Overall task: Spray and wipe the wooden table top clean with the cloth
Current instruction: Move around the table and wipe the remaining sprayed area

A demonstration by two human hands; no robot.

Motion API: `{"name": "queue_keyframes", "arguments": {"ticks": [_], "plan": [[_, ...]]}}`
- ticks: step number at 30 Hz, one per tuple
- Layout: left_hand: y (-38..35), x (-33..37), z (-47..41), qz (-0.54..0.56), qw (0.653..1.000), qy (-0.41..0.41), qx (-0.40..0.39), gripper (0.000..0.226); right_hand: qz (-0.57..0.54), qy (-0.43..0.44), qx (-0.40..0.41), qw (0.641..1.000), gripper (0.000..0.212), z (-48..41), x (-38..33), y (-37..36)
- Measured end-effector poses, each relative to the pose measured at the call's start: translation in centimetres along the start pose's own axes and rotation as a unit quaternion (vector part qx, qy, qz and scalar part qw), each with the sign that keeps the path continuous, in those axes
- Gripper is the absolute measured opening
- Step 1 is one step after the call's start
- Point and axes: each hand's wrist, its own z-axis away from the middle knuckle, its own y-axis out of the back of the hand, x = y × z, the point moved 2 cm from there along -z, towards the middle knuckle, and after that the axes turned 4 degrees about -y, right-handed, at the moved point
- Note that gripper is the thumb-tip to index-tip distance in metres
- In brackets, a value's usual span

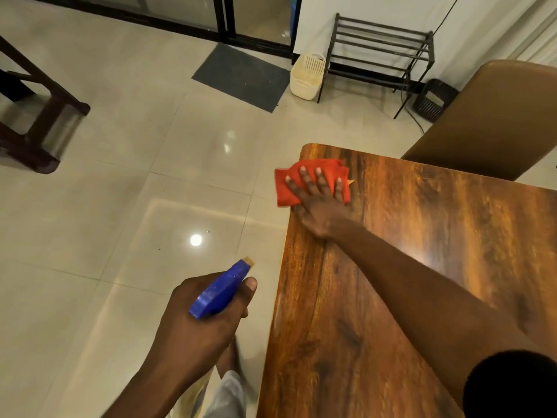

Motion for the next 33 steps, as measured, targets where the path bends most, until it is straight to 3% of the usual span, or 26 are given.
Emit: {"name": "queue_keyframes", "arguments": {"ticks": [7,14,16,20,23,26,29,33], "plan": [[0.2,0.3,0.8,-0.025,0.999,-0.037,-0.007,0.038,0.034,0.109,0.037,0.993,0.081,15.2,-6.3,-9.8],[1.4,0.1,4.0,-0.021,0.997,-0.062,-0.045,0.033,0.068,0.136,0.038,0.988,0.082,34.9,-12.7,-18.7],[1.2,0.1,5.1,-0.012,0.996,-0.067,-0.057,0.034,0.089,0.121,0.019,0.988,0.082,39.4,-11.8,-20.1],[0.6,0.6,6.3,0.011,0.994,-0.072,-0.078,0.039,0.061,-0.021,0.006,0.998,0.081,44.2,-6.7,-21.0],[0.0,0.5,6.8,0.007,0.993,-0.075,-0.092,0.043,0.026,-0.110,-0.017,0.993,0.085,44.8,-1.5,-20.2],[-0.4,0.4,7.1,0.017,0.993,-0.068,-0.097,0.043,-0.046,-0.192,0.002,0.980,0.075,41.3,3.5,-17.2],[-0.8,0.6,7.4,0.012,0.992,-0.071,-0.101,0.043,-0.109,-0.265,0.016,0.958,0.071,34.2,7.8,-12.5],[-0.7,0.7,7.5,0.004,0.994,-0.061,-0.088,0.047,-0.145,-0.288,0.053,0.945,0.067,22.2,10.3,-5.5]]}}
